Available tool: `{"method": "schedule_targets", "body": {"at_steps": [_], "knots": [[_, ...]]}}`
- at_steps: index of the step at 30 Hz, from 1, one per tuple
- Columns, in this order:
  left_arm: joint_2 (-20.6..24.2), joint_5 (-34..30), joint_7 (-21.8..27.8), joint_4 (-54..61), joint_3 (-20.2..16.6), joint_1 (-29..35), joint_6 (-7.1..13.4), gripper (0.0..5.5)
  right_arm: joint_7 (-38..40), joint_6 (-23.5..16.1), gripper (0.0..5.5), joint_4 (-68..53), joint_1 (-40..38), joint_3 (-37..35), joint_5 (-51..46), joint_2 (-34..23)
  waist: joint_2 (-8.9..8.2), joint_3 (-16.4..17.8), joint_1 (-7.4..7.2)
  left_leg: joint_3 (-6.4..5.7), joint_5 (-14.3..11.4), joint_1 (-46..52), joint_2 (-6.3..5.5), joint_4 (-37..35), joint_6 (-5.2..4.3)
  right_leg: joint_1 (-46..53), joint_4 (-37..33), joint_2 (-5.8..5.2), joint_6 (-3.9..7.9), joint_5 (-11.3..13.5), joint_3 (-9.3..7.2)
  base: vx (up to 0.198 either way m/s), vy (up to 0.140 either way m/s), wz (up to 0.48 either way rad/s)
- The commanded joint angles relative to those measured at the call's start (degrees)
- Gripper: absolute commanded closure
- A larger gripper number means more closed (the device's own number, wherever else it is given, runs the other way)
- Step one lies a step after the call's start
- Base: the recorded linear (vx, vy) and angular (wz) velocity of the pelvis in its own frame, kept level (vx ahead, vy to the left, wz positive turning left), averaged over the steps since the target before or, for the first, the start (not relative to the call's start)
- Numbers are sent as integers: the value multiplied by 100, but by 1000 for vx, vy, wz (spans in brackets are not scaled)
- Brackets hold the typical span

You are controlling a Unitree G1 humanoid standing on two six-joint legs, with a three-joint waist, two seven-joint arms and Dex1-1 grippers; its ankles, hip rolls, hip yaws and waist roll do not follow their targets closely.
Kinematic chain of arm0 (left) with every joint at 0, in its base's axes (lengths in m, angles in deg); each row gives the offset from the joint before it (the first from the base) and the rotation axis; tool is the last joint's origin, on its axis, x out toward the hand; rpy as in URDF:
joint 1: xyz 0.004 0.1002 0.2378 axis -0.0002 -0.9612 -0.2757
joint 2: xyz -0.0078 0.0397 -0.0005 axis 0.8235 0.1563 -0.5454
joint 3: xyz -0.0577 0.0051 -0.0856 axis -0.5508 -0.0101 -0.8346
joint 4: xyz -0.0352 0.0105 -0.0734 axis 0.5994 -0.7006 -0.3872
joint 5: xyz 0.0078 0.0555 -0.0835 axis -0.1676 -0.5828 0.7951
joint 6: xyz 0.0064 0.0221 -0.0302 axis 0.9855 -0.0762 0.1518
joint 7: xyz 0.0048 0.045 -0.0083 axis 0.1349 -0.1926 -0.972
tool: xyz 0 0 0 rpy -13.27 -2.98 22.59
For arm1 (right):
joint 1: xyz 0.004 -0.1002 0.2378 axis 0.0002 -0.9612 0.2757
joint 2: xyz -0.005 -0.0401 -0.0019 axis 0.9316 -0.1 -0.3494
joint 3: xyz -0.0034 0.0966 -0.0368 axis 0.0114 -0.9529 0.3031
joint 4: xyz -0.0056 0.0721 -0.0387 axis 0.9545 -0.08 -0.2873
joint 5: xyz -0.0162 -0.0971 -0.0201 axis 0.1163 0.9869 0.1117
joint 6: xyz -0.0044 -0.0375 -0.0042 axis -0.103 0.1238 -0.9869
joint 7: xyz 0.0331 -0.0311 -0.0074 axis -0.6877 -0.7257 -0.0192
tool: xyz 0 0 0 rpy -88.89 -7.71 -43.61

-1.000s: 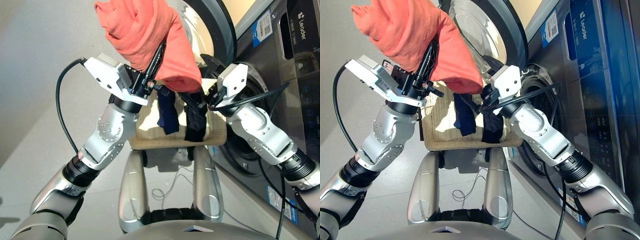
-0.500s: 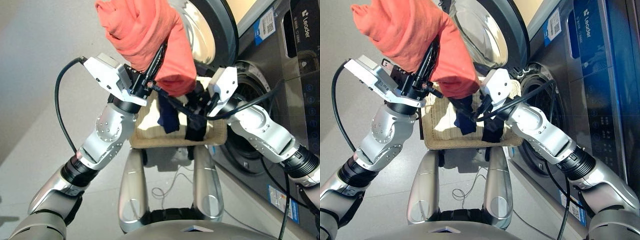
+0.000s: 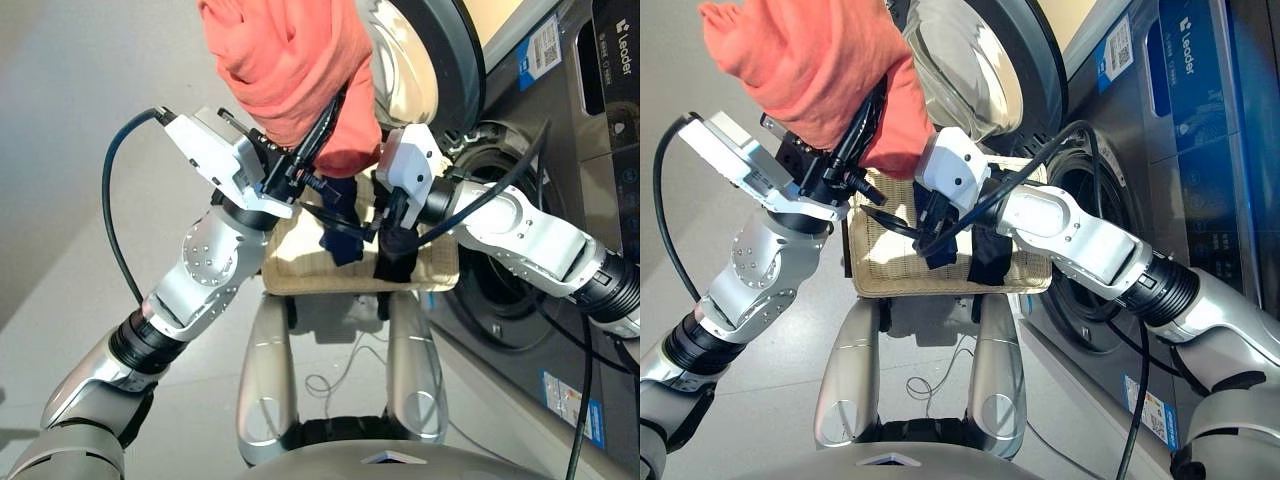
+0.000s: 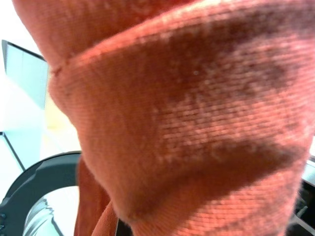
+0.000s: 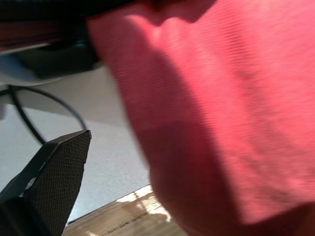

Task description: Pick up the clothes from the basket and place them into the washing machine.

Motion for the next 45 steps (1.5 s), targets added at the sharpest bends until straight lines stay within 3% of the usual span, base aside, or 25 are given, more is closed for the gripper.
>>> {"method": "schedule_targets", "body": {"at_steps": [1, 17, 28, 29, 30, 31, 32, 33, 45], "knots": [[-7, 86, 115, 813, 12, 265, 359, 550, 144, -342, 0, -298, 787, -189, 41, -32, 120, -84, -30, -28, -255, 325, 62, 268, -123, 162, 10, 66, -32, 51, 28, 0, 0, 0], [141, 190, 168, 831, 83, 236, 262, 550, 571, -497, 0, -157, 742, -624, 462, 59, 119, -84, -48, -35, -268, 268, 59, 312, -102, 114, 34, 83, -42, 50, 40, 0, 0, 0], [66, 180, 62, 770, 40, 221, 202, 550, 979, -618, 0, -39, 363, -1112, 830, 667, 148, -84, -61, -26, -278, 241, 68, 328, -84, 76, 55, 113, -60, 28, 55, 0, 0, 0], [55, 172, 57, 756, 48, 218, 191, 550, 986, -621, 56, -54, 314, -1147, 826, 720, 149, -84, -66, -31, -280, 225, 66, 345, -82, 66, 67, 115, -62, 26, 58, 0, 0, 0], [43, 159, 53, 733, 48, 205, 174, 550, 1011, -630, 302, -84, 234, -1197, 820, 790, 152, -84, -72, -27, -284, 219, 63, 350, -81, 68, 65, 116, -64, 26, 55, 0, 0, 0], [30, 141, 35, 730, 46, 206, 173, 550, 1029, -647, 438, -95, 193, -1237, 833, 826, 156, -84, -73, -26, -284, 215, 61, 351, -80, 67, 63, 115, -65, 26, 55, 0, 0, 0], [21, 133, 24, 732, 41, 211, 165, 550, 1032, -650, 477, -111, 167, -1251, 846, 850, 157, -84, -76, -28, -285, 209, 60, 358, -78, 58, 71, 116, -66, 26, 59, 0, 0, 0], [22, 133, 23, 733, 42, 212, 164, 550, 1033, -649, 550, -113, 165, -1253, 847, 850, 157, -84, -75, -29, -286, 207, 60, 360, -78, 57, 73, 116, -66, 26, 59, 0, 0, 0], [-41, 97, -26, 743, -4, 162, 170, 550, 1049, -703, 550, -123, -11, -1360, 979, 983, 149, -84, -74, -34, -289, 168, 59, 402, -72, 30, 104, 114, -65, 23, 64, 0, 0, 0]]}}
